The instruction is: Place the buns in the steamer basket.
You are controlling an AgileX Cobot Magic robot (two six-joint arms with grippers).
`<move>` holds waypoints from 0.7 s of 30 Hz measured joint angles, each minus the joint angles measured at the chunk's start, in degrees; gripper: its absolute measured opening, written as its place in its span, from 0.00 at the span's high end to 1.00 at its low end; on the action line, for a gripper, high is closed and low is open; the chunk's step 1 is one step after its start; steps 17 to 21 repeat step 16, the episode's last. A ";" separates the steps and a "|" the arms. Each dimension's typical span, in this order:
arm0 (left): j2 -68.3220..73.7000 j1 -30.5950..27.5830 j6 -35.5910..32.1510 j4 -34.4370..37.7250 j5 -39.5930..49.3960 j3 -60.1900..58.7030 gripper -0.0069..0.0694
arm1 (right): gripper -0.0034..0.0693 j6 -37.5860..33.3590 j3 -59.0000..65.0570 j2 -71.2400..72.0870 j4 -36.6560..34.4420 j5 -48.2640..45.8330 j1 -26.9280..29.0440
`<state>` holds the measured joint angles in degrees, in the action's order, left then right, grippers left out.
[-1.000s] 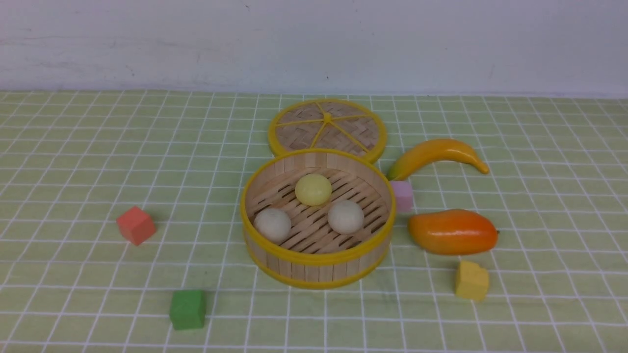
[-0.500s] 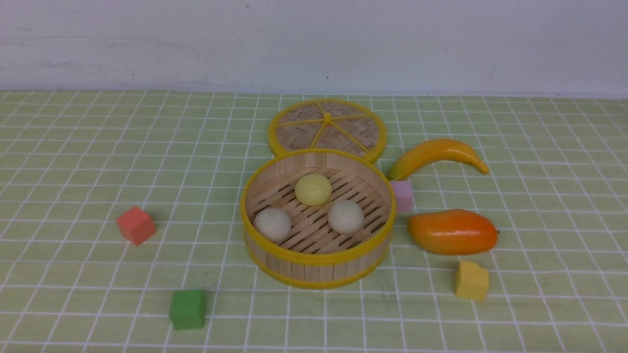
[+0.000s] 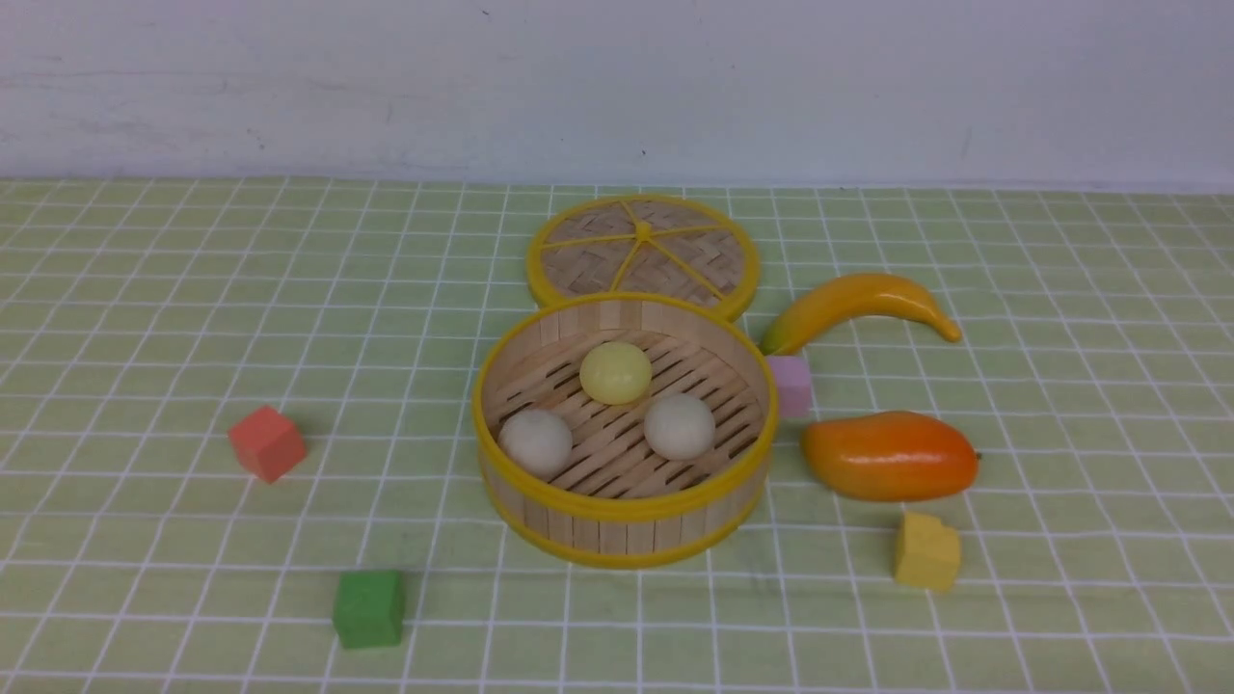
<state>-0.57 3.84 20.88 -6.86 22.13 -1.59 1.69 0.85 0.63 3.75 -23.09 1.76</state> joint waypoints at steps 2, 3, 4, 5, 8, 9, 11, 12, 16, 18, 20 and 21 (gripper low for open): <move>0.00 0.00 0.00 0.00 0.00 0.00 0.60 | 0.88 0.00 0.00 0.00 0.00 0.00 0.00; 0.00 0.00 0.00 0.00 0.00 0.00 0.60 | 0.88 0.00 0.00 0.00 0.00 0.00 0.00; 0.00 0.00 0.00 0.00 0.00 0.00 0.60 | 0.88 0.00 0.00 0.00 0.00 0.00 0.00; 0.00 0.00 0.00 0.00 0.00 0.00 0.60 | 0.88 0.00 0.00 0.00 0.00 0.00 0.00; 0.00 0.00 0.00 0.00 0.00 0.00 0.60 | 0.88 0.00 0.00 0.00 0.00 0.00 0.00; 0.00 0.00 0.00 0.00 0.00 0.00 0.60 | 0.88 0.00 0.00 0.00 0.00 0.00 0.00; 0.00 0.00 0.00 0.00 0.00 0.00 0.60 | 0.87 0.00 0.00 0.00 0.00 0.04 0.00; 0.00 0.00 0.00 0.00 0.00 0.00 0.60 | 0.87 0.00 0.00 0.00 0.00 0.04 0.00; 0.00 0.00 0.00 0.00 0.00 0.00 0.60 | 0.86 0.00 0.00 0.00 0.00 0.04 0.00; 0.00 0.00 0.00 0.00 0.00 0.00 0.60 | 0.86 0.00 0.00 0.00 0.00 0.04 0.00; 0.00 0.00 0.00 0.00 0.00 0.00 0.60 | 0.86 0.00 0.00 0.00 0.00 0.04 0.00; 0.00 0.00 0.00 0.00 0.00 0.00 0.60 | 0.86 0.00 0.00 0.00 0.00 0.04 0.00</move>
